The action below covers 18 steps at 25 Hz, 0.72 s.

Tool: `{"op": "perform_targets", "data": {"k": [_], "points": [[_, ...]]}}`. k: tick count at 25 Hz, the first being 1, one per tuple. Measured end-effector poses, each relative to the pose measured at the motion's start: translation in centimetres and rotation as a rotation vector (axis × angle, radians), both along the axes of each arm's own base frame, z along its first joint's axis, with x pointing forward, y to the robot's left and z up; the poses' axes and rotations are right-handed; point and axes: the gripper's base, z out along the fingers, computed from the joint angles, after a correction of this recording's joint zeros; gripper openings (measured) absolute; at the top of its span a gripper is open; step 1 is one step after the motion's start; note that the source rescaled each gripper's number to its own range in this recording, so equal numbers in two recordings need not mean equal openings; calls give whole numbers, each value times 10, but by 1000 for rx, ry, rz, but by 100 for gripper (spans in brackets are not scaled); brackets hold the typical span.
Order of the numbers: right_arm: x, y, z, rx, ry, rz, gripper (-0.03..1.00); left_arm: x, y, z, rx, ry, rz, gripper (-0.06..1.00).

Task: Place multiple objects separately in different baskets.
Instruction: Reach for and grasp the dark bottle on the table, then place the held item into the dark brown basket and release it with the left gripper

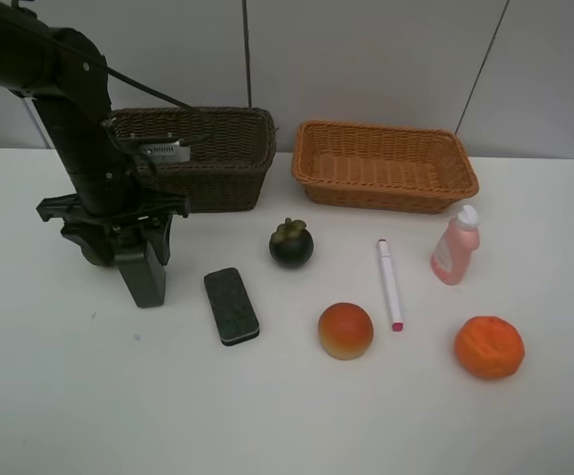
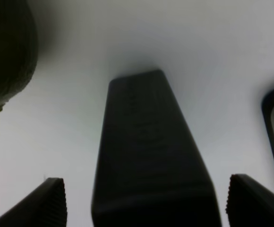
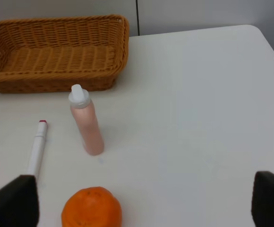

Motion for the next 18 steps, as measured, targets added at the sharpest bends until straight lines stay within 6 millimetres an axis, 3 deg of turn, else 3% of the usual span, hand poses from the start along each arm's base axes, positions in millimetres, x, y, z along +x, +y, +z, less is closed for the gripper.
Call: {"op": "perform_targets", "data": {"k": [4, 12, 14, 18], "points": [[0, 0, 0, 0, 0, 0, 100, 0, 0, 0, 3, 3, -2, 3], [0, 0, 0, 0, 0, 0, 100, -2, 1, 7, 4, 10, -29, 0], [0, 0, 0, 0, 0, 0, 100, 0, 0, 28, -8, -25, -42, 0], [0, 0, 0, 0, 0, 0, 100, 18, -4, 102, -76, -246, -73, 0]]}}
